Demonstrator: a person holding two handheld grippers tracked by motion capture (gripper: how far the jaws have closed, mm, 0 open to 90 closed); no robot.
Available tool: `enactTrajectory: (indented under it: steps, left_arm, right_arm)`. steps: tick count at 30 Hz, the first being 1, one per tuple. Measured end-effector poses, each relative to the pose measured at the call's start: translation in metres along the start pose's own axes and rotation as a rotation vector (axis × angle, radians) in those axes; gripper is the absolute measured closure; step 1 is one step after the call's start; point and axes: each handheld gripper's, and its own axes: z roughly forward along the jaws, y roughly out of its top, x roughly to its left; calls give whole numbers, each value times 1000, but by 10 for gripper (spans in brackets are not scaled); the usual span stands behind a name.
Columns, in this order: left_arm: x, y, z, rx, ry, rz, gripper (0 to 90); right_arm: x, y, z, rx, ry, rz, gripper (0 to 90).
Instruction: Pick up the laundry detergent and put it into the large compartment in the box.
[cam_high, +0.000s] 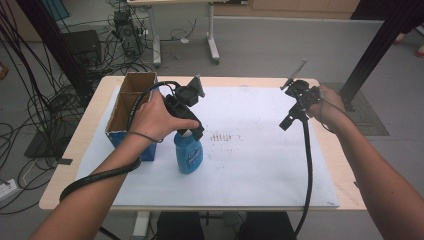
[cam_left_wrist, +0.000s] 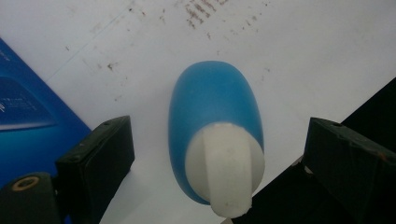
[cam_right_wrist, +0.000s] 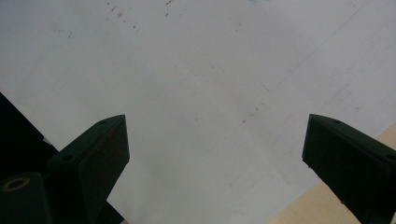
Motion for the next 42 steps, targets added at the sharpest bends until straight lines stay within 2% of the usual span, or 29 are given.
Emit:
enactTrajectory:
  steps: [35, 42]
  left_arm:
    - [-1, -10, 30, 4, -18, -23, 93]
    - [-1, -12, 33, 8, -11, -23, 94]
  right_arm:
    - [3, 0, 8, 7, 13, -6, 66]
    - [3, -1, 8, 6, 12, -7, 66]
